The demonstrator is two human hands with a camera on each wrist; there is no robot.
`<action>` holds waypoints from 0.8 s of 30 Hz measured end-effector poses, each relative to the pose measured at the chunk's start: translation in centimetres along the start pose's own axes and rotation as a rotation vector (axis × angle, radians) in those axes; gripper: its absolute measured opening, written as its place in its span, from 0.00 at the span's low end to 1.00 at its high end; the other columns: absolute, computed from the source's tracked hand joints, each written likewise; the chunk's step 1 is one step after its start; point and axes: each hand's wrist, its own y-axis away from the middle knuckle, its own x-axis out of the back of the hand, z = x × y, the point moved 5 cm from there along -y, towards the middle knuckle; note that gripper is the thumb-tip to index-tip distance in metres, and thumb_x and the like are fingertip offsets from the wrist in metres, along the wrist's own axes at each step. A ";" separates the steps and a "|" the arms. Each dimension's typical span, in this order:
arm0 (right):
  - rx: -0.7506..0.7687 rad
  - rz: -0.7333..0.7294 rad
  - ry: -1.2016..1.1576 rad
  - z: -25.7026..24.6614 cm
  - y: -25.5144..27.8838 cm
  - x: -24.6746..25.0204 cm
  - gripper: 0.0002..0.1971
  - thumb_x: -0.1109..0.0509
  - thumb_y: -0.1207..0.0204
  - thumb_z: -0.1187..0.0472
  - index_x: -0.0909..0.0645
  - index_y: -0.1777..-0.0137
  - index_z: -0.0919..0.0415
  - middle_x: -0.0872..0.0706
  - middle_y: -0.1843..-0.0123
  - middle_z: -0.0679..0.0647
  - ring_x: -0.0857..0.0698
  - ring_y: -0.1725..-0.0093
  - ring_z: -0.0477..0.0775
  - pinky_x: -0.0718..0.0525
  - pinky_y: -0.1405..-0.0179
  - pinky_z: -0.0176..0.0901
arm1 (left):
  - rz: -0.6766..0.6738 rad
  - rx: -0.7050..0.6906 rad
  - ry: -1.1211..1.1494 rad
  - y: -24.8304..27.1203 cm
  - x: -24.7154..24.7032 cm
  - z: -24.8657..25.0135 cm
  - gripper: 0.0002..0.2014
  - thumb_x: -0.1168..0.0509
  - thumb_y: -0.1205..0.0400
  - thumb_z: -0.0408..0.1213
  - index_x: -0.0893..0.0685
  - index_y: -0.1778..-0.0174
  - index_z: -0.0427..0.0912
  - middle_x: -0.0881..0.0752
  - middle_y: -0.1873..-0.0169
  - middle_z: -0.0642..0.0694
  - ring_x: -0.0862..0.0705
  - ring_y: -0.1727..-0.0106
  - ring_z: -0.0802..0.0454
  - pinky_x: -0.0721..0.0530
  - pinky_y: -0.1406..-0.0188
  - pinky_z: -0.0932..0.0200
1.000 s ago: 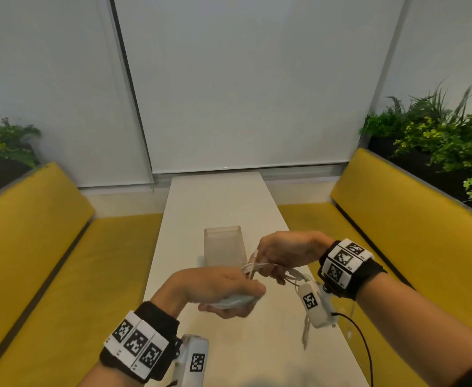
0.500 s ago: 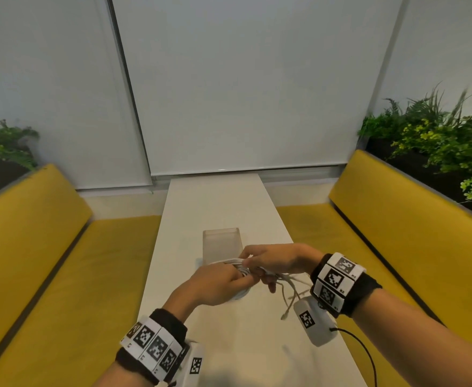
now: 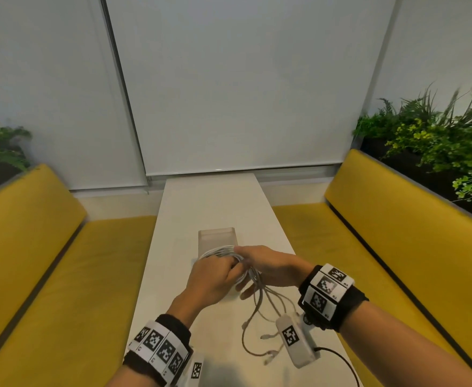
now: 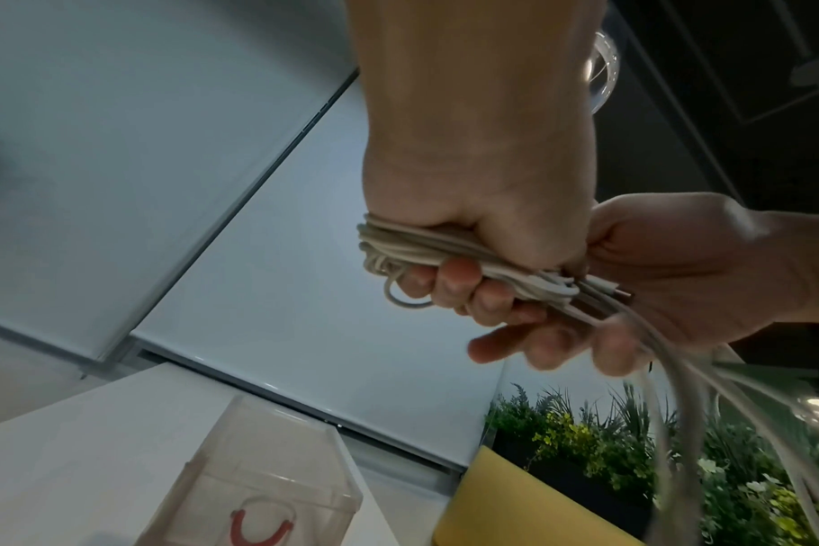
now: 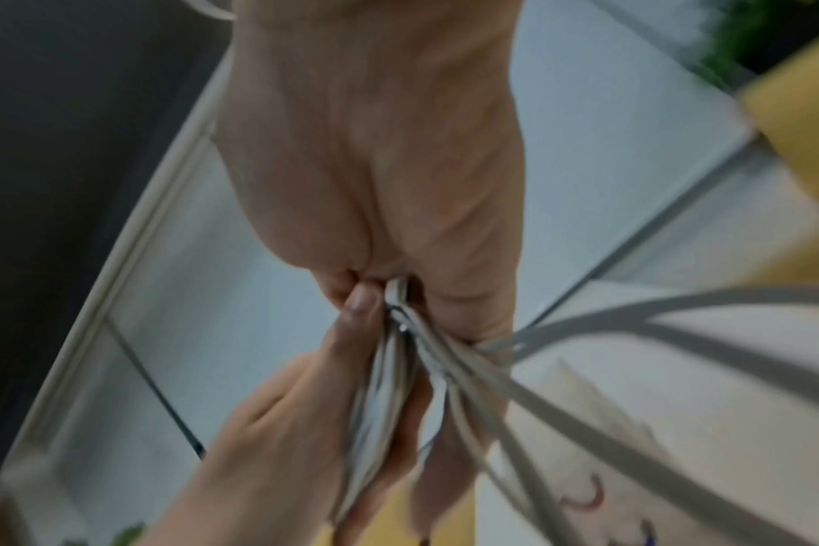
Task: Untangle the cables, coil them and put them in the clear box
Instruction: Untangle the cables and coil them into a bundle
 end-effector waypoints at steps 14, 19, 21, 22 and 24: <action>0.246 0.510 -0.472 -0.1 -1.7 -1.9 0.20 0.46 0.12 0.55 0.24 0.26 0.59 0.19 0.31 0.61 0.19 0.31 0.55 0.20 0.29 0.52 | 0.091 0.327 0.722 -0.7 -0.9 0.9 0.13 0.47 0.21 0.46 0.27 0.73 0.56 0.23 0.73 0.52 0.23 0.64 0.49 0.24 0.61 0.46; 0.410 0.556 -0.402 -1.2 -1.1 -2.4 0.18 0.47 0.10 0.58 0.30 0.23 0.52 0.26 0.38 0.43 0.20 0.40 0.41 0.19 0.48 0.26 | 0.102 0.309 1.215 -0.5 0.4 1.5 0.11 0.47 0.15 0.34 0.20 0.57 0.39 0.17 0.60 0.39 0.18 0.54 0.50 0.17 0.59 0.62; 0.424 0.551 -0.374 -1.5 -1.1 -2.4 0.17 0.46 0.11 0.57 0.28 0.24 0.52 0.26 0.38 0.43 0.20 0.40 0.40 0.18 0.52 0.25 | 0.069 0.274 1.261 -0.3 0.7 1.3 0.13 0.48 0.14 0.35 0.18 0.54 0.40 0.14 0.60 0.45 0.15 0.55 0.54 0.16 0.63 0.68; 0.408 0.535 -0.345 -1.5 -1.2 -2.4 0.17 0.46 0.11 0.55 0.27 0.24 0.49 0.26 0.34 0.45 0.21 0.36 0.42 0.17 0.44 0.29 | 0.077 0.263 1.273 -0.3 0.8 0.9 0.13 0.46 0.17 0.41 0.17 0.52 0.41 0.12 0.59 0.46 0.13 0.54 0.56 0.15 0.62 0.68; 0.394 0.524 -0.249 -1.3 -1.4 -2.4 0.18 0.47 0.11 0.49 0.27 0.24 0.44 0.28 0.29 0.46 0.27 0.26 0.48 0.23 0.26 0.47 | 0.088 0.311 1.297 -0.2 0.6 0.3 0.23 0.45 0.20 0.55 0.15 0.46 0.40 0.09 0.54 0.44 0.11 0.49 0.55 0.14 0.58 0.65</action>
